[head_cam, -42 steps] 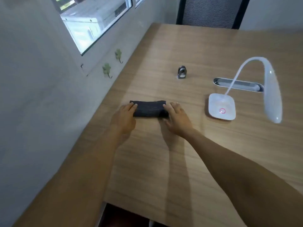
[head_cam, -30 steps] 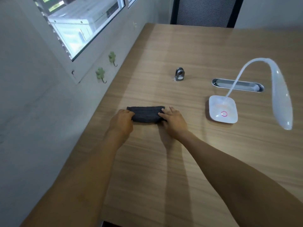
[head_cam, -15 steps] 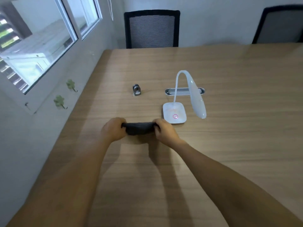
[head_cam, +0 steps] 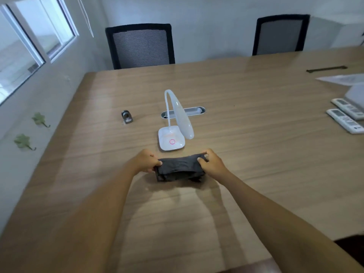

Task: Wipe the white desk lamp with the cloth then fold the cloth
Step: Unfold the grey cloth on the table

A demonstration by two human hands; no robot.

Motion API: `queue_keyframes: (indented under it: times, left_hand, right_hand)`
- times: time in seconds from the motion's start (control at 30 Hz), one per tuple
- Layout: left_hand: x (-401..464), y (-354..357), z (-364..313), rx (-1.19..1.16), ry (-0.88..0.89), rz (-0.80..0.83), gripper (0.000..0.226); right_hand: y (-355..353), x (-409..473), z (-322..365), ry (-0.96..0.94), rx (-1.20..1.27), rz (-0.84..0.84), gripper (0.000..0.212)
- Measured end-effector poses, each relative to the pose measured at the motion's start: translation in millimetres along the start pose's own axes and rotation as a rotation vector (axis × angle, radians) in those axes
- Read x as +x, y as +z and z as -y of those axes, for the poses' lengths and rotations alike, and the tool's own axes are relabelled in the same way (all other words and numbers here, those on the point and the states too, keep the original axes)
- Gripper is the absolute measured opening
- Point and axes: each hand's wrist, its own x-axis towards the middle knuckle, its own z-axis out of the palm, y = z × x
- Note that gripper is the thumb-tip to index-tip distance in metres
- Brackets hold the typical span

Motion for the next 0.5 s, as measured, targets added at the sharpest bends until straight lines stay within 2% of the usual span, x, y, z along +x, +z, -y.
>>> queue_keyframes:
  times: [0.1, 0.23, 0.37, 0.43, 0.5]
  left_hand:
    - [1, 13, 9, -0.028, -0.042, -0.008, 0.041]
    - [8, 29, 24, -0.011, -0.052, -0.168, 0.039]
    - [11, 39, 30, 0.023, 0.022, -0.305, 0.01]
    - [13, 40, 35, 0.065, 0.071, -0.352, 0.026]
    - [11, 37, 39, 0.192, 0.198, -0.363, 0.028]
  right_hand:
    - [0, 1, -8, 0.006, -0.041, -0.025, 0.024]
    - [6, 8, -8, -0.019, -0.047, -0.053, 0.023]
    - [11, 17, -6, -0.013, -0.016, -0.045, 0.018]
    - [10, 19, -6, -0.016, -0.056, 0.02, 0.027]
    - [8, 22, -7, -0.052, -0.155, 0.102, 0.035]
